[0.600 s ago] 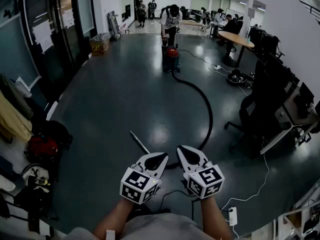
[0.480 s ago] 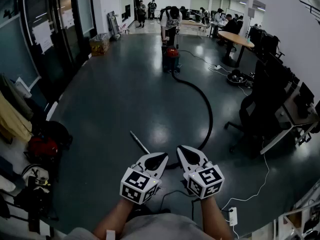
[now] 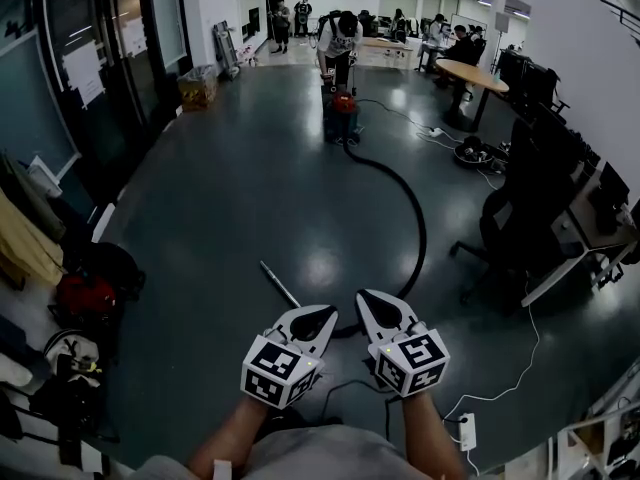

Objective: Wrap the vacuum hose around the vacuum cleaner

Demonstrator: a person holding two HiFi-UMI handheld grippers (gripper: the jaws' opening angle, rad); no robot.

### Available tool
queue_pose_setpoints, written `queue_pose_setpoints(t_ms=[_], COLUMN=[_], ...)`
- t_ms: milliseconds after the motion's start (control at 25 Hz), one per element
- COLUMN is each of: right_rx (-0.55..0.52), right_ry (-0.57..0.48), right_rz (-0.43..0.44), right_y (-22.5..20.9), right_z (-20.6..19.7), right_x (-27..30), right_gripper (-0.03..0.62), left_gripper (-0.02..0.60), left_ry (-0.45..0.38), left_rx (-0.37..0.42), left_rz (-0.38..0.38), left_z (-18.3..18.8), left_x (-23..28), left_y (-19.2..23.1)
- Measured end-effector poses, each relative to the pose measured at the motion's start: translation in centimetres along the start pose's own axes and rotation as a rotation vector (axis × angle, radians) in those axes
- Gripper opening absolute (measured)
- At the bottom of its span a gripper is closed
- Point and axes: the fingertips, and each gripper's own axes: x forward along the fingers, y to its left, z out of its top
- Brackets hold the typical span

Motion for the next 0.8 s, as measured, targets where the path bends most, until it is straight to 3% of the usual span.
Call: queue_pose_setpoints(t_ms=[360,800], right_rx=[-0.012,-0.004], right_ry=[0.029,0.074], right_rz=[0.009,-0.035], right_y=[0.7,1.1], right_z=[-0.3,-0.4], right_x=[3.6,13.1], right_gripper=[0.005,0.005], left_gripper=[0.009,0.008], left_ry=[0.004,0.031], left_rx=[-0.007,-0.014], left_rz=[-0.005,-0.047], left_z=[-0.1,-0.1], left_x=[0.0,0.8], left_y=[3.8,13.9])
